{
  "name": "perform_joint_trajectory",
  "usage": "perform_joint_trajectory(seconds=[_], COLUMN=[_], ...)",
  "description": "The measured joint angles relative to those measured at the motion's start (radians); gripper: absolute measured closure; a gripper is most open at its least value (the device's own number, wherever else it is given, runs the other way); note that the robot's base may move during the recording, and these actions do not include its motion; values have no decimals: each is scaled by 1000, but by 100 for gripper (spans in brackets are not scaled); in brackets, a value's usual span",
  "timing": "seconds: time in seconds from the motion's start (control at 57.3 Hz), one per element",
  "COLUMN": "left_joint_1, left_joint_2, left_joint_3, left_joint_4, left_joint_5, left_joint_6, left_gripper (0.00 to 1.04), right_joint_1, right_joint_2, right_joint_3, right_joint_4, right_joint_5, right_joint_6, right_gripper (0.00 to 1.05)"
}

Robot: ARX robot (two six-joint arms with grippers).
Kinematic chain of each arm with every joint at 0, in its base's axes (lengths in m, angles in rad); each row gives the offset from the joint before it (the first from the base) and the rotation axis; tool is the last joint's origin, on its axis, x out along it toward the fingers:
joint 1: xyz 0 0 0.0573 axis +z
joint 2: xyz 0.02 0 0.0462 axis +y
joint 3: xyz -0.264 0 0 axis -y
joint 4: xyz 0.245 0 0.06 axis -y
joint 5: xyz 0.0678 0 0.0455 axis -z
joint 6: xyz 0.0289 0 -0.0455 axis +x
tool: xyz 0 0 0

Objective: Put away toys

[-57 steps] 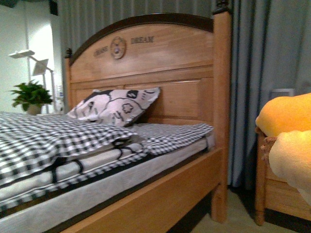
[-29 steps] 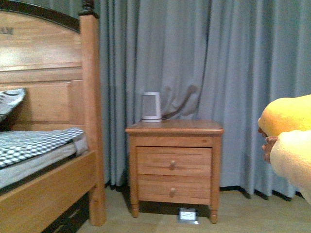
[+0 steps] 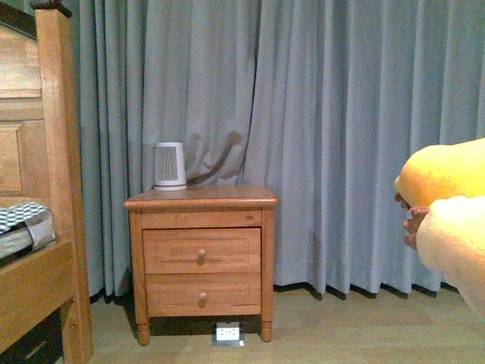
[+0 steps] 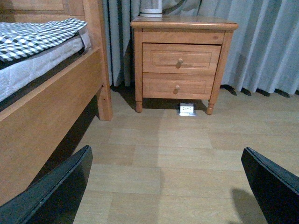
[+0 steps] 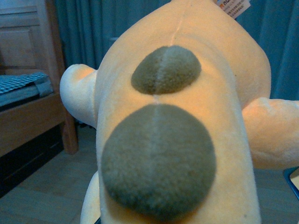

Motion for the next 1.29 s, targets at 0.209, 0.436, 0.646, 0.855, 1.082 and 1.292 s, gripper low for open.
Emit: perform_joint_trajectory(seconds=[0.209,0.436,0.646,0.855,1.082,1.292], left_joint_1=[0,0,0,0,0,0], left_joint_2=[0,0,0,0,-1,0], left_joint_3=[0,0,0,0,0,0], left_joint_4=[0,0,0,0,0,0], left_joint_5=[0,0,0,0,0,0], left_joint_6=[0,0,0,0,0,0], left_gripper=[6,6,6,6,6,6], right_joint_1=[0,0,0,0,0,0], right_joint_2=[0,0,0,0,0,1], right_joint_3=[0,0,0,0,0,0], right_joint_4=[0,0,0,0,0,0], right_joint_5=[0,0,3,2,3,2], right_joint_6=[0,0,0,0,0,0], right_gripper=[85,85,85,85,85,85])
